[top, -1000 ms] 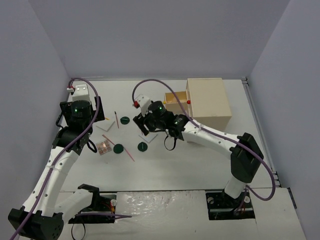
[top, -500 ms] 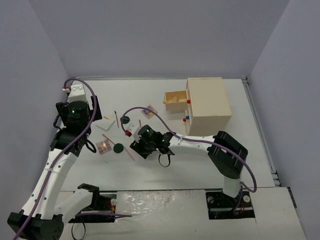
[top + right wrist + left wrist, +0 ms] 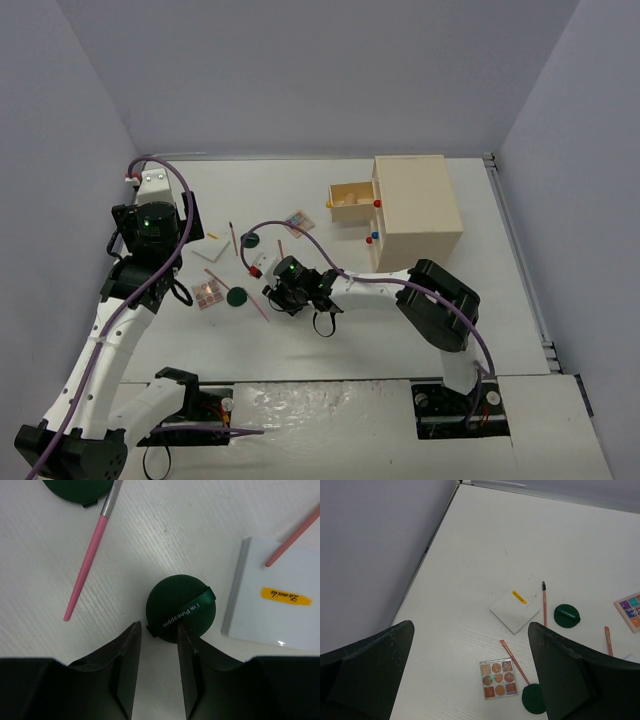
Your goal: Organize the makeup
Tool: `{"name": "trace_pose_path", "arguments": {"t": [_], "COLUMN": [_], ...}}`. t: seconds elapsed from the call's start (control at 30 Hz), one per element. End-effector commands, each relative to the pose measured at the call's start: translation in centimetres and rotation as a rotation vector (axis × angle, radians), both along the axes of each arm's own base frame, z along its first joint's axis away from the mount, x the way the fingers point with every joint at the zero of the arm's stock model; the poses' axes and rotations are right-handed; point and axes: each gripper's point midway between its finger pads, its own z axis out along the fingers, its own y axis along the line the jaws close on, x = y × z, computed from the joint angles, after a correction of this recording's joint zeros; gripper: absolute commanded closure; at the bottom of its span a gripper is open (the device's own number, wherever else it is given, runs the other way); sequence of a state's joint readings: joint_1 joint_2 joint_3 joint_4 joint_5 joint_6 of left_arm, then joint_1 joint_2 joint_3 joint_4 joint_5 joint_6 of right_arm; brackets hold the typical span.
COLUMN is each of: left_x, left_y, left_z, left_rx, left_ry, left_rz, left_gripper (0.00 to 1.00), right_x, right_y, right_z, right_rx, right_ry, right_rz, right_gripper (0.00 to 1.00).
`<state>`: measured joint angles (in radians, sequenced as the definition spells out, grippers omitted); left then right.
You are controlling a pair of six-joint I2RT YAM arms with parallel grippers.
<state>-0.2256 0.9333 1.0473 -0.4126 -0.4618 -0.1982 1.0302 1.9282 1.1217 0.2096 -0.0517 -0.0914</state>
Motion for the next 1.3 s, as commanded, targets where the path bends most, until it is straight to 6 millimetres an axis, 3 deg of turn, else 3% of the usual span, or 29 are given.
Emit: {"name": "trace_pose_path", "arguments": {"t": [0.0, 0.13, 0.23, 0.4, 0.5, 0.57, 0.6, 0.7, 0.77, 0.87, 1.07, 1.27], "left_x": [0.5, 0.4, 0.4, 0.4, 0.3, 0.3, 0.3, 0.4, 0.3, 0.3, 0.4, 0.5], "left_y": [0.4, 0.4, 0.4, 0.4, 0.4, 0.5, 0.5, 0.5, 0.4, 0.4, 0.4, 0.2], "left_z": [2.2, 2.2, 2.2, 2.2, 2.3, 2.3, 2.2, 2.2, 2.3, 2.3, 2.2, 2.1], "left_rx": [-0.026, -0.026, -0.026, -0.027, -0.026, -0.025, -0.025, -0.025, -0.026, -0.027, -0.027, -0.029], "left_ry": [-0.091, -0.092, -0.094, -0.093, -0.095, -0.095, -0.094, -0.092, -0.094, -0.096, -0.093, -0.09], "left_rz": [0.028, 0.029, 0.029, 0.029, 0.031, 0.032, 0.032, 0.032, 0.03, 0.028, 0.026, 0.022], "left_gripper": [0.03, 0.03, 0.03, 0.03, 0.03, 0.03, 0.03, 0.03, 0.03, 0.03, 0.03, 0.03], "right_x": [0.5, 0.5, 0.6, 1.8, 4.1, 5.0, 6.1, 8.7, 10.3, 13.4, 18.0, 20.3], "right_y": [-0.1, -0.2, 0.1, 1.0, 0.1, -0.5, -1.4, -4.2, -6.1, -9.6, -13.9, -15.3], "right_z": [-0.2, 0.2, 2.0, 8.7, 14.6, 16.5, 19.0, 23.7, 25.0, 26.6, 25.1, 23.0], "right_rx": [-0.012, -0.016, 0.008, 0.106, 0.16, 0.176, 0.201, 0.264, 0.282, 0.304, 0.33, 0.33], "right_ry": [-0.036, -0.044, -0.061, -0.153, -0.279, -0.321, -0.367, -0.431, -0.446, -0.46, -0.388, -0.338], "right_rz": [-0.016, -0.015, -0.01, -0.03, -0.134, -0.177, -0.228, -0.347, -0.418, -0.532, -0.64, -0.689], "right_gripper": [0.74, 0.92, 1.0, 1.0, 1.0, 1.0, 1.0, 1.0, 1.0, 1.0, 1.0, 1.0]}}
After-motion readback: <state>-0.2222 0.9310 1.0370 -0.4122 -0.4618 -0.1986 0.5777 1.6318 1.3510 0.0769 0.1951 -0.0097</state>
